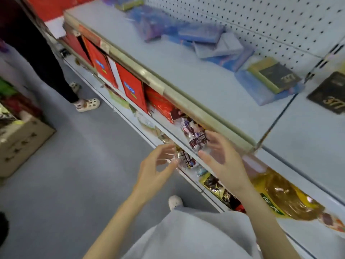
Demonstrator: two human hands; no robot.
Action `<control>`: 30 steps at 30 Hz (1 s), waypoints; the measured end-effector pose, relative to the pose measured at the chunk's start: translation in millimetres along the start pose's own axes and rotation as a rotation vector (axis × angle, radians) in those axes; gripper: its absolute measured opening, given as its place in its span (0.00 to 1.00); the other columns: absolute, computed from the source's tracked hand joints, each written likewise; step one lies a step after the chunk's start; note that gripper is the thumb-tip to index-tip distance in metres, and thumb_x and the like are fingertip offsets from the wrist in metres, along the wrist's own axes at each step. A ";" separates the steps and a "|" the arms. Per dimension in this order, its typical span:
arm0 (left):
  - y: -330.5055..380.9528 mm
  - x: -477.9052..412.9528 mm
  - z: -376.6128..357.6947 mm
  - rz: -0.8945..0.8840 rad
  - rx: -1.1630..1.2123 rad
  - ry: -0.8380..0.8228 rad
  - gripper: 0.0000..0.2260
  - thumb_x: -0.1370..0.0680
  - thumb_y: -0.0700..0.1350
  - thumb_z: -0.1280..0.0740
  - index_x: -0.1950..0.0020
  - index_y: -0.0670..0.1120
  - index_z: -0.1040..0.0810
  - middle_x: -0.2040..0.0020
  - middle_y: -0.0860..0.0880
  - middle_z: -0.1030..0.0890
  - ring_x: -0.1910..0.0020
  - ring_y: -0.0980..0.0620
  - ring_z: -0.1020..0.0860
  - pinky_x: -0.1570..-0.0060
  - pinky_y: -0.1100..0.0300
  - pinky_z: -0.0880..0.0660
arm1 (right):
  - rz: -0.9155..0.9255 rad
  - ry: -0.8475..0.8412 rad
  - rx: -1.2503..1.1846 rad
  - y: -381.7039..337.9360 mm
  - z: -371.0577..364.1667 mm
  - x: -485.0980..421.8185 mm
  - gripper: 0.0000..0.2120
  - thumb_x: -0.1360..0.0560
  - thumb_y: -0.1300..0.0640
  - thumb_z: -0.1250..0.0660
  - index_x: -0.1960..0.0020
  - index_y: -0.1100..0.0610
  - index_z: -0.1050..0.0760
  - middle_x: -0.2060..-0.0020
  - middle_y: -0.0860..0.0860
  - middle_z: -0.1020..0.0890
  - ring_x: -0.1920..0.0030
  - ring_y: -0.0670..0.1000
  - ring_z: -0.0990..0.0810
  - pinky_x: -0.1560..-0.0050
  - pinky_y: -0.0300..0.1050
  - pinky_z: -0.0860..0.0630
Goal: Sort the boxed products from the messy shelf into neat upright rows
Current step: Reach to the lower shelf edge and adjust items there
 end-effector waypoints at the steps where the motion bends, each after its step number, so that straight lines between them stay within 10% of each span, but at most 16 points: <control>1: 4.3 -22.3 15.2 -0.020 -0.018 0.000 0.16 0.27 0.55 0.32 0.40 0.56 0.24 0.47 0.58 0.19 0.46 0.58 0.21 0.45 0.65 0.25 | 0.005 0.003 -0.002 -8.5 -6.8 -22.6 0.25 0.28 0.41 0.29 0.33 0.35 0.33 0.38 0.32 0.26 0.38 0.35 0.27 0.42 0.35 0.28; 8: -23.2 -132.5 104.2 0.029 0.082 0.062 0.13 0.28 0.53 0.32 0.43 0.60 0.23 0.49 0.60 0.18 0.50 0.58 0.19 0.51 0.68 0.25 | -0.044 0.016 0.053 -50.8 -61.1 -154.5 0.29 0.32 0.34 0.34 0.33 0.37 0.33 0.38 0.35 0.27 0.39 0.35 0.27 0.41 0.35 0.29; 16: -57.6 -301.3 226.6 -0.015 0.028 -0.040 0.11 0.25 0.44 0.29 0.45 0.56 0.22 0.51 0.58 0.17 0.52 0.57 0.19 0.52 0.68 0.25 | -0.089 0.277 -0.076 -71.1 -136.2 -316.2 0.19 0.25 0.52 0.29 0.37 0.43 0.28 0.42 0.41 0.23 0.48 0.36 0.22 0.47 0.32 0.25; 21: -24.7 -424.4 318.2 -0.132 -0.050 -0.083 0.12 0.24 0.38 0.30 0.44 0.50 0.22 0.51 0.53 0.17 0.54 0.60 0.19 0.52 0.69 0.26 | -0.210 0.604 -0.390 -91.8 -168.8 -396.1 0.14 0.23 0.63 0.33 0.39 0.56 0.26 0.51 0.53 0.20 0.50 0.53 0.19 0.46 0.45 0.21; 30: -24.3 -545.0 326.0 -0.112 -0.062 -0.220 0.12 0.24 0.43 0.31 0.42 0.53 0.25 0.48 0.55 0.20 0.52 0.62 0.21 0.52 0.70 0.26 | -0.465 0.857 -0.876 -63.8 -185.1 -475.7 0.08 0.22 0.61 0.34 0.44 0.60 0.26 0.55 0.56 0.21 0.55 0.53 0.21 0.50 0.44 0.22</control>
Point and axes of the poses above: each hand's wrist, its own x-axis away from the middle knuckle, its own z-axis out of the back of the hand, y = z × x, the point moved 8 cm from there along -x, towards the middle knuckle
